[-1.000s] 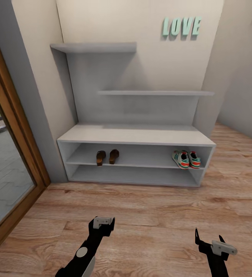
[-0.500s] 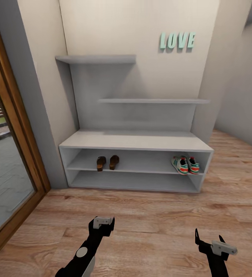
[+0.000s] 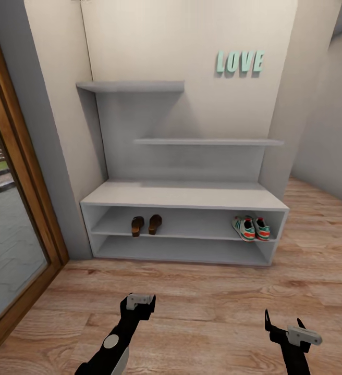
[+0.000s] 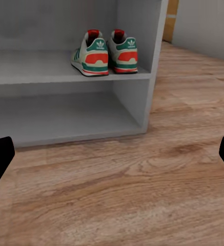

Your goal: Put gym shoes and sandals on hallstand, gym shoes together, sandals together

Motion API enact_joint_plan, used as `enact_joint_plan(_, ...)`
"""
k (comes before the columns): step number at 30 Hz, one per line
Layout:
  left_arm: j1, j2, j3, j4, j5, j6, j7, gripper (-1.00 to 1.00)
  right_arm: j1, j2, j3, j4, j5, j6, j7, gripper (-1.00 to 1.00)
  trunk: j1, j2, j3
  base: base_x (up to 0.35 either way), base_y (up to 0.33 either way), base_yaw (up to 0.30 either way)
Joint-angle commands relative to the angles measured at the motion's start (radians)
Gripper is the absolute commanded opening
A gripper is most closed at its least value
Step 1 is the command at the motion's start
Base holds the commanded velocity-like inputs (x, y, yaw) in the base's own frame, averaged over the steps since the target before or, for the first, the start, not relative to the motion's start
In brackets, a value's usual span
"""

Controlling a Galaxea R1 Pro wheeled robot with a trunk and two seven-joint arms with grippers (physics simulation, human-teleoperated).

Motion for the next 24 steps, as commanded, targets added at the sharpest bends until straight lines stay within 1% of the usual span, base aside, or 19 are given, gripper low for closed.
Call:
enact_joint_plan(1, 0.0, 0.0, 0.0, 0.0, 0.0, 0.0, 0.0, 1.0, 0.0, 0.0, 0.0, 0.0, 0.0, 0.0, 0.0, 1.0, -0.004, 0.007, 0.003, 0.0, 0.0, 0.0)
enact_joint_plan(24, 0.0, 0.0, 0.0, 0.0, 0.0, 0.0, 0.0, 1.0, 0.0, 0.0, 0.0, 0.0, 0.0, 0.0, 0.0, 1.0, -0.092, 0.168, 0.075, 0.0, 0.0, 0.0)
